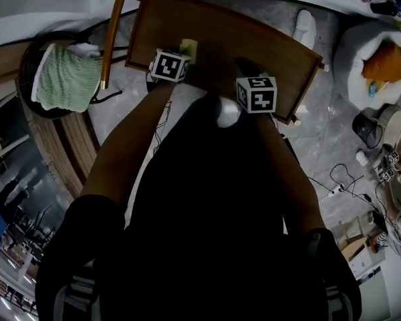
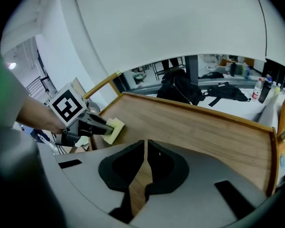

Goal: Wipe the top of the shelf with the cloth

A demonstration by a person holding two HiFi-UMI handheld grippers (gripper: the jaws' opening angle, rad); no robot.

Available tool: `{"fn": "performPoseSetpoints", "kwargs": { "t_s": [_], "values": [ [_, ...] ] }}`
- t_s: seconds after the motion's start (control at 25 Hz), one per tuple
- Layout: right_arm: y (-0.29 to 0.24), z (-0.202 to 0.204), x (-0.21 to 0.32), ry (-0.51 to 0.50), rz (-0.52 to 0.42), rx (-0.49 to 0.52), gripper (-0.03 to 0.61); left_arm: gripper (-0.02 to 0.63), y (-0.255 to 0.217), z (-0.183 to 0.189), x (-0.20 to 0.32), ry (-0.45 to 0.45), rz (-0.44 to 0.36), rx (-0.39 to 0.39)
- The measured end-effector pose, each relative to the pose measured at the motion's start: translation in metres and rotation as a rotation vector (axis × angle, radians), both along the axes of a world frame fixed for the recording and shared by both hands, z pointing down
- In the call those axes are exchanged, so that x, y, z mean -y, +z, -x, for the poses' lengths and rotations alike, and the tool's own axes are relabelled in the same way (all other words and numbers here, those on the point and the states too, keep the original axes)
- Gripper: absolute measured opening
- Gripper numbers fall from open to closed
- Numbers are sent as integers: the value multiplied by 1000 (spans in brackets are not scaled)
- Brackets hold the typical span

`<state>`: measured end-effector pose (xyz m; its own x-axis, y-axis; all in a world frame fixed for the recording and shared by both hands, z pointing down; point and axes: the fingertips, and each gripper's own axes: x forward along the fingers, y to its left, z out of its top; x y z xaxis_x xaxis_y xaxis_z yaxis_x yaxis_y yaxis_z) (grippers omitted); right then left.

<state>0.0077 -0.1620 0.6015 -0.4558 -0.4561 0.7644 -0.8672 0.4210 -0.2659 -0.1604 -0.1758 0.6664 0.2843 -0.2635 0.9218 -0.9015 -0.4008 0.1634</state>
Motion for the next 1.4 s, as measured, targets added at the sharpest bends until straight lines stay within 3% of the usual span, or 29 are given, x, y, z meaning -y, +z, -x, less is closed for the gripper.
{"fn": "performPoseSetpoints", "kwargs": {
  "t_s": [0.16,0.48,0.8,1.0,1.08,1.16,1.4],
  "values": [
    [2,21,6,-6,-2,6,34,31,4,48,4,-85,14,8],
    [1,29,12,2,-8,8,34,31,4,118,14,-150,12,99],
    [-2,1,0,20,-6,-16,34,31,6,157,17,-272,10,181],
    [-14,-43,-10,57,-24,-29,34,31,4,167,18,-331,7,232],
    [-18,-71,-17,91,-24,-30,34,31,-2,149,17,-349,4,205],
    [-21,-103,-24,124,-24,-38,34,31,-9,107,17,-325,-8,148],
    [-26,-196,-48,225,-23,-54,34,31,-21,-99,-19,-119,18,-78]
  ]
}}
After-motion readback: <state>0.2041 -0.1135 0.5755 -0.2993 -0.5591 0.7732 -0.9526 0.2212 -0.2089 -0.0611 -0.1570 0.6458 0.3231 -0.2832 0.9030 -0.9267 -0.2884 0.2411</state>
